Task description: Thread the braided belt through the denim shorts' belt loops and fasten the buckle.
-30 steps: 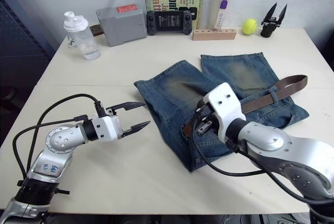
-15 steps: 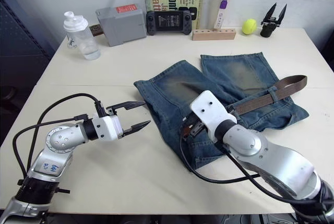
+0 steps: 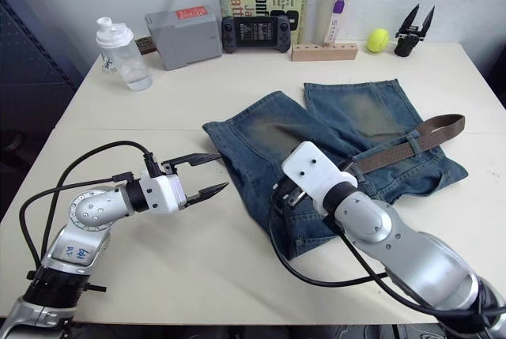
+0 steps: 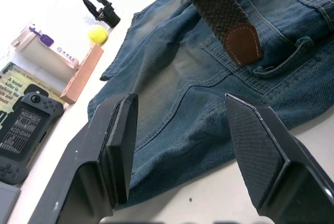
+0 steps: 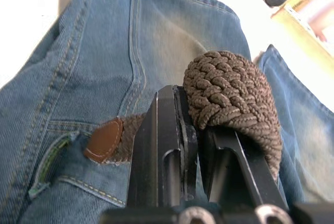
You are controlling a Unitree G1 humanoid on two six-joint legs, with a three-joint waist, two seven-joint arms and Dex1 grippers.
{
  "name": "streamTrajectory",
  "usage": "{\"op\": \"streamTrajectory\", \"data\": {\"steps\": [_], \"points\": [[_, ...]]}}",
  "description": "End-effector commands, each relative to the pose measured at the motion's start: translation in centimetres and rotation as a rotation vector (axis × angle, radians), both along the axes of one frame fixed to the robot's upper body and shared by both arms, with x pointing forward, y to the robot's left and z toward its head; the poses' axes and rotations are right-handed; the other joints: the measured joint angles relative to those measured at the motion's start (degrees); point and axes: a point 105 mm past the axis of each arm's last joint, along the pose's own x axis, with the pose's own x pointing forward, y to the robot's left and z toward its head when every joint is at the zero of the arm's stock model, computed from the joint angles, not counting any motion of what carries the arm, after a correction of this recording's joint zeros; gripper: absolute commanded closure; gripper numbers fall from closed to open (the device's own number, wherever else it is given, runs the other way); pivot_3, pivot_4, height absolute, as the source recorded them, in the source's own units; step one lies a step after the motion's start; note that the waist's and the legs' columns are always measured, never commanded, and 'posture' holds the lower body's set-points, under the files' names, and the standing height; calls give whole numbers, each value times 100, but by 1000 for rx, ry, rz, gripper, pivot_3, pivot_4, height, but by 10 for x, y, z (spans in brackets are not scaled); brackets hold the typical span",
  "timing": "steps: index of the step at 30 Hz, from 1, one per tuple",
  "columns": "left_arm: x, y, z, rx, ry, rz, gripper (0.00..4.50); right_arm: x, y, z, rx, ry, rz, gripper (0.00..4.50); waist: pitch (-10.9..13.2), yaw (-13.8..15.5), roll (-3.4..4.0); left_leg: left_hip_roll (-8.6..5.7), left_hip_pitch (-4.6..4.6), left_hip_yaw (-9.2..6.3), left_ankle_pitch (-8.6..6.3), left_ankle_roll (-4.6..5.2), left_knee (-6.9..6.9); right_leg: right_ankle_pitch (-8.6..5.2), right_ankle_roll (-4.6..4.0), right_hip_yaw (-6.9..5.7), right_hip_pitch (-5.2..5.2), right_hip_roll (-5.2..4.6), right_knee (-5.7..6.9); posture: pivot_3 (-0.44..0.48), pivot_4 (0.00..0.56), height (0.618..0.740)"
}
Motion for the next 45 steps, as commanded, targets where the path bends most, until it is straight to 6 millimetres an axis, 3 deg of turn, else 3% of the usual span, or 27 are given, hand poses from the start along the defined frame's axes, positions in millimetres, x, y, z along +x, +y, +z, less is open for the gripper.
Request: {"op": "streamTrajectory", "data": {"steps": [1,4,10,21,31,45], "points": [[1,2,8,-2,-40,-1,1563,-26,19,17,37,-113,116,4500,0,1,0,0,0,0,0,0,0,0,0,-1,0,2,0,0,150,731],[1,2,8,1,-38,-2,1563,-28,19,17,59,-119,116,4500,0,3,-1,0,0,0,0,0,0,0,0,-1,0,3,-1,0,150,731],[1,0,7,5,-29,-11,1563,-33,17,41,246,-180,152,4500,1,1,-1,-1,1,-1,0,-1,0,0,0,-2,2,4,-1,0,150,731],[-1,-5,3,0,-29,-34,1563,-41,12,24,212,-89,192,4500,2,4,-3,0,2,-2,0,-1,-1,0,0,-2,4,7,-3,0,150,731],[3,-6,3,-6,-33,-33,1563,-46,7,46,436,-82,218,4500,2,12,-3,0,2,-4,0,-1,1,0,0,-2,6,6,-3,0,150,731],[3,-6,3,-16,-48,-18,1563,-57,12,22,415,140,262,4500,3,17,-5,1,3,-7,0,0,1,0,0,-3,7,4,-3,0,150,731]]}}
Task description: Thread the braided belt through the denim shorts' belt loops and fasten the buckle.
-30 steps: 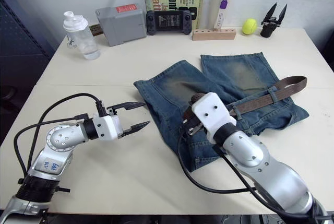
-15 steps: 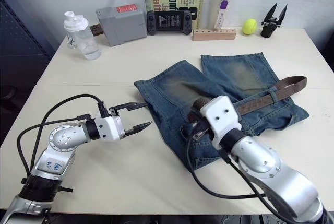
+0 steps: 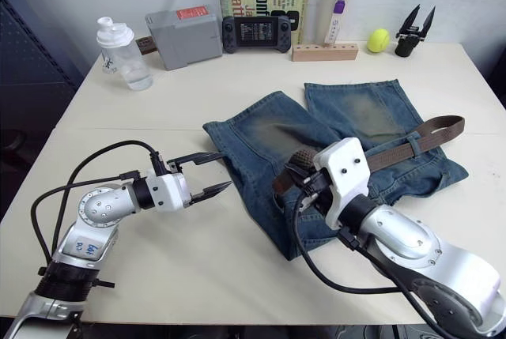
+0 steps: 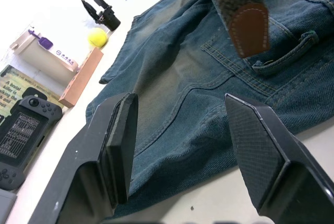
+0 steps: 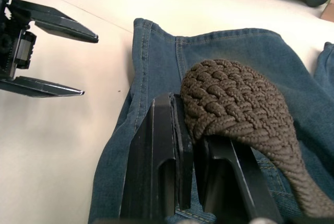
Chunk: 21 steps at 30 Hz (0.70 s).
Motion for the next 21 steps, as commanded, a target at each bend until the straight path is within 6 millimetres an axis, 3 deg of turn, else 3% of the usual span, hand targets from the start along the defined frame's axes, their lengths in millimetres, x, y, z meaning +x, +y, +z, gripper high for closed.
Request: {"op": "streamTrajectory", "data": {"steps": [1,6,11,21], "points": [[-4,-1,6,-3,-41,-2,1563,-27,15,10,-47,-74,103,4500,0,2,0,0,0,0,0,0,0,0,0,0,0,0,0,0,150,731],[-4,0,6,-3,-43,4,1563,-25,10,4,-110,-83,79,4500,0,-1,0,0,0,1,0,0,2,0,0,0,1,0,1,0,150,731],[-4,0,6,-4,-45,6,1563,-21,8,12,-117,-136,54,4500,0,3,-1,0,0,-1,0,0,2,0,0,0,2,0,0,0,150,731],[-3,-1,8,-3,-54,13,1563,-18,18,5,-193,-169,69,4500,0,1,-1,0,0,-4,0,0,3,0,0,-4,4,0,-1,0,150,731]]}}
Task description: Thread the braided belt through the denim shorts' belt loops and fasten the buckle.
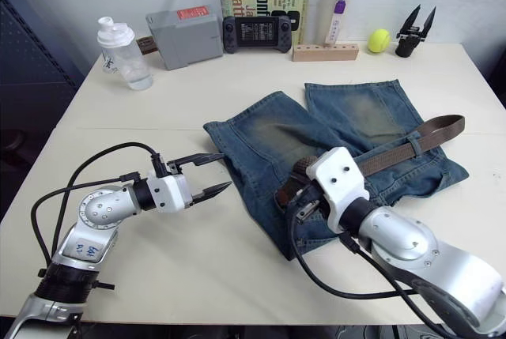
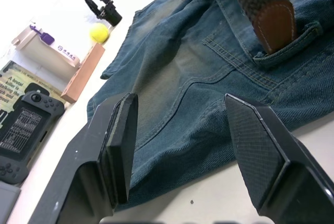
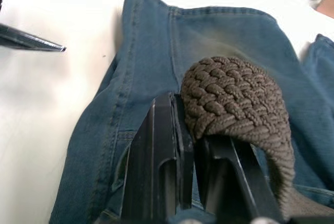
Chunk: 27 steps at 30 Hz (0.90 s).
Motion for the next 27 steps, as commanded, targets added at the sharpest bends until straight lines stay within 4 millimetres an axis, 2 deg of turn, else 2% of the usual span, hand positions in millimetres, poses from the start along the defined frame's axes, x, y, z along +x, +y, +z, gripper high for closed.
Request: {"op": "streamTrajectory", "data": {"steps": [1,13,17,20,27], "points": [[-4,-1,11,-14,-48,-3,1563,-22,19,15,-45,-118,93,4500,0,0,0,1,0,0,0,0,0,0,0,0,0,0,0,0,150,731],[-4,-1,11,-20,-47,5,1563,-16,20,9,-141,-149,91,4500,0,-3,0,0,0,-1,0,0,0,0,0,-1,0,0,0,0,150,731],[-4,-1,11,-24,-45,6,1563,-15,27,-7,-132,-60,110,4500,0,-7,0,0,0,-2,0,0,0,0,0,-2,1,1,0,0,150,731],[-5,-2,10,-24,-44,3,1563,-4,18,-22,-66,65,31,4500,-1,-8,-1,0,1,-5,0,0,0,0,0,-5,3,2,1,0,150,731],[-6,-2,11,-27,-47,1,1563,20,-25,-45,-69,238,-130,4500,-2,-1,-3,-1,1,-8,0,0,3,0,0,-7,8,-2,1,0,150,731]]}}
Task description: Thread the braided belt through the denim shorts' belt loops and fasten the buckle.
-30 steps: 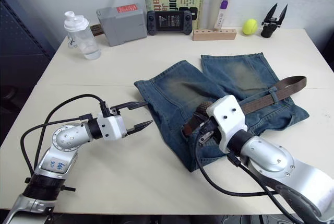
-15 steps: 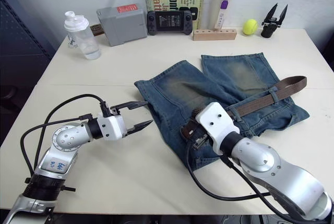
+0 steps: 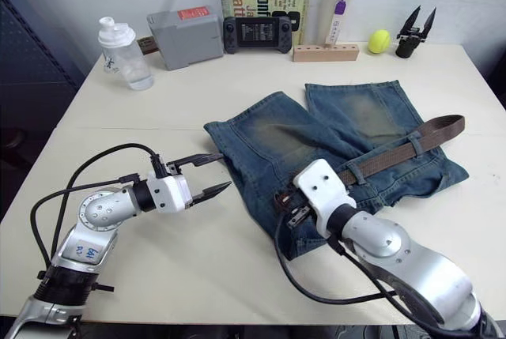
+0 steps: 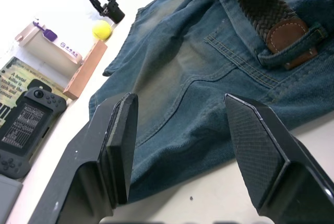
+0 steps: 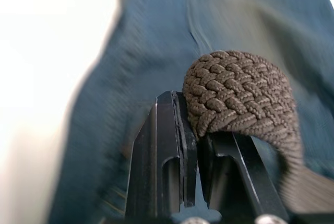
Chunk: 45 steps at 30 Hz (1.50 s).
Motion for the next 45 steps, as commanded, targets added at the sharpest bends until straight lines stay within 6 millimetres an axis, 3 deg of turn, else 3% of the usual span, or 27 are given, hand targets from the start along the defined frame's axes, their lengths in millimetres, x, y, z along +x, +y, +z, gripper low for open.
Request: {"op": "streamTrajectory", "data": {"steps": [1,4,9,22,28,32,35,38,41,45], "points": [[-5,-4,13,-19,-56,-15,1563,8,-17,-9,34,87,-48,4500,0,-2,0,0,0,-1,0,0,0,0,0,-1,0,0,0,0,150,731],[-6,-4,12,-19,-54,-17,1563,15,-21,-10,46,107,-54,4500,0,-5,1,-2,0,0,0,0,-2,0,0,-1,-2,3,0,0,150,731],[-7,-4,9,15,-63,-31,1563,15,-9,-9,121,130,1,4500,0,-6,1,-1,0,0,0,0,-2,0,0,-1,-2,4,0,0,150,731],[-11,7,-31,243,-56,-114,1563,3,33,-17,168,180,155,4500,0,-50,2,0,1,4,0,-1,-7,0,-1,-1,-5,10,0,0,150,731],[-20,-12,-43,249,-41,-244,1563,0,35,-45,169,333,140,4500,-1,-80,1,0,2,4,0,-1,-8,0,-1,-2,-5,10,1,0,150,731],[-24,-23,-46,233,-42,-296,1563,12,28,-53,216,377,76,4500,-6,-147,-5,1,7,5,0,-1,-13,-1,-1,-2,-3,11,2,0,150,731],[-25,-28,-47,221,-47,-307,1563,15,32,-49,281,383,75,4500,-10,-160,-9,3,18,16,1,-2,-23,-1,-1,0,-3,11,4,0,150,731],[-23,-26,-43,204,-75,-274,1563,23,29,-36,454,398,31,4500,-11,-163,-11,6,19,18,1,-3,-23,-1,-1,1,-3,13,6,0,150,731],[-22,-20,-43,187,-84,-240,1563,19,27,-27,587,444,42,4500,-11,-152,-10,6,19,18,1,-3,-23,-1,-1,3,-4,12,8,0,150,731],[-25,-20,-49,225,-95,-259,1563,14,32,-29,583,478,66,4500,-10,-150,-9,3,17,15,1,-3,-29,-1,-1,3,-5,9,6,0,150,731]]}}
